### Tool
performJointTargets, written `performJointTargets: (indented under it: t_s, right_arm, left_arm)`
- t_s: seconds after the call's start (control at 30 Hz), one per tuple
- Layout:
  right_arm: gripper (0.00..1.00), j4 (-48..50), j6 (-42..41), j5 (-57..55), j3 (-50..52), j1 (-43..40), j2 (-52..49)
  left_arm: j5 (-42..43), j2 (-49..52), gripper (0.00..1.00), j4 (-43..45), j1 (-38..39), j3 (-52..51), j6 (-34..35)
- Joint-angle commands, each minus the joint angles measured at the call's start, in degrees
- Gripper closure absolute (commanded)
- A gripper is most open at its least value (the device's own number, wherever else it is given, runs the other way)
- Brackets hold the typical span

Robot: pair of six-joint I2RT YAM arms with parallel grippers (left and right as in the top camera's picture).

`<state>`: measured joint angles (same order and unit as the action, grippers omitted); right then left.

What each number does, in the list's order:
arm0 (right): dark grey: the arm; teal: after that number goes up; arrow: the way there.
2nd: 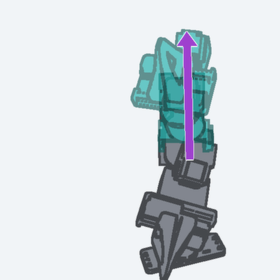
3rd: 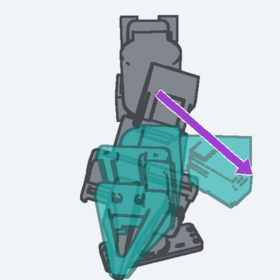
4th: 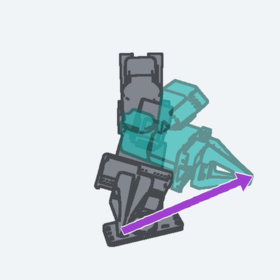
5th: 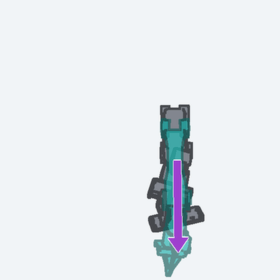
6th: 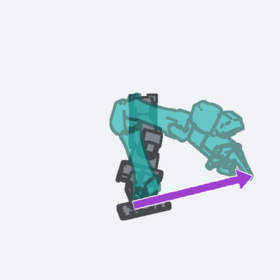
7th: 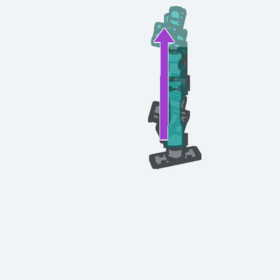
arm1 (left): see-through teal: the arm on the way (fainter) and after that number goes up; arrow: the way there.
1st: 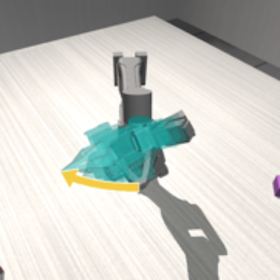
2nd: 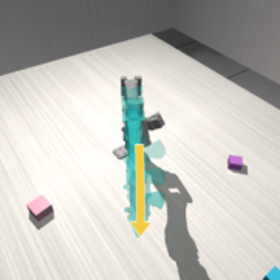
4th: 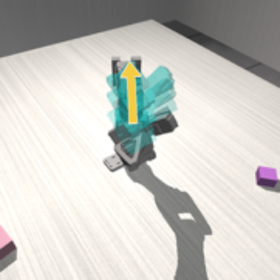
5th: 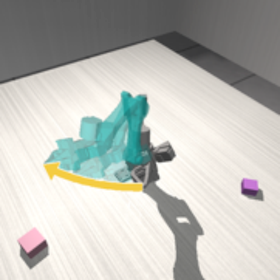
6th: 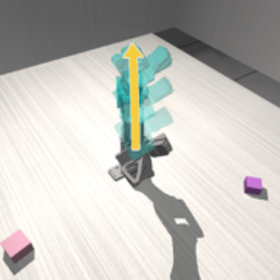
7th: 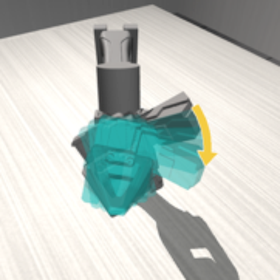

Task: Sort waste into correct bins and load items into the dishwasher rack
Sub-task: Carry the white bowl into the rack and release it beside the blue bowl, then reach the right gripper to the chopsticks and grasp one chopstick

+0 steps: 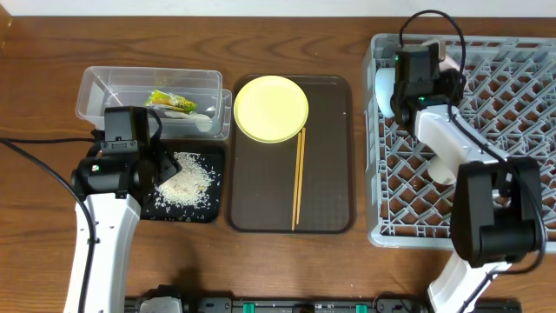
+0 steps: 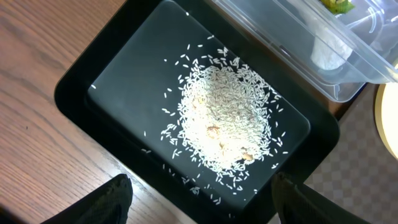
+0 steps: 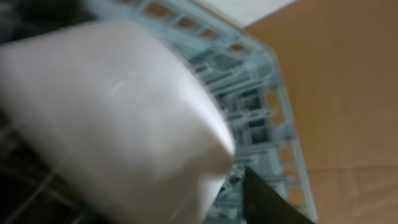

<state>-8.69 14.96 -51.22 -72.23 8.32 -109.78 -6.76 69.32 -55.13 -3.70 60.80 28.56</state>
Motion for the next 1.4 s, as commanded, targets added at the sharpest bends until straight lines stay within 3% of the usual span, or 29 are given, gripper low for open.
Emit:
performJointTargets:
  t_s: [0.0,0.07,0.13,0.2,0.3,0.43,0.67,0.87,1.1,1.37]
  right_arm:
    - [0.46,-4.83,-10.88,10.54,-0.22,1.2,8.41]
    - [0.38,-9.16,-12.39,18.53,-0.22,1.38,12.17]
    - [0.36,-12.98,-12.41,26.58,-0.22,1.84,15.69]
    - [0.39,-16.46,-12.76,37.03,-0.22,2.62,19.08]
    - [0.5,-21.29,-19.98,53.09,-0.22,4.5,22.71]
    - [0.49,-25.79,-25.4,64.72,-0.17,8.57,23.37]
    - [0.49,-29.35,-26.18,59.3,0.07,19.28,18.78]
    - [0.46,-31.63,-34.01,52.52,0.07,25.81,12.02]
    - [0.48,-31.54,-47.91,52.5,0.07,28.87,3.74]
    - [0.5,-31.01,-49.68,50.66,0.07,29.27,-2.23]
  left_arm:
    - [0.09,-0.07,0.25,-0.07,-0.31,0.57,0.26]
    - [0.09,-0.07,0.25,-0.07,-0.31,0.57,0.26]
    - [0.09,-0.07,0.25,-0.07,-0.31,0.57,0.26]
    - [0.09,-0.07,0.25,-0.07,-0.31,0.57,0.26]
    - [0.09,-0.07,0.25,-0.07,-0.31,0.57,0.26]
    - [0.09,-0.07,0.24,0.11,-0.31,0.57,0.26]
    - [0.09,-0.07,0.24,0.13,-0.31,0.57,0.26]
    - [0.09,-0.07,0.24,0.13,-0.31,0.57,0.26]
    - [0.09,-0.07,0.24,0.11,-0.31,0.57,0.26]
    - [0.09,-0.07,0.24,0.11,-0.31,0.57,0.26]
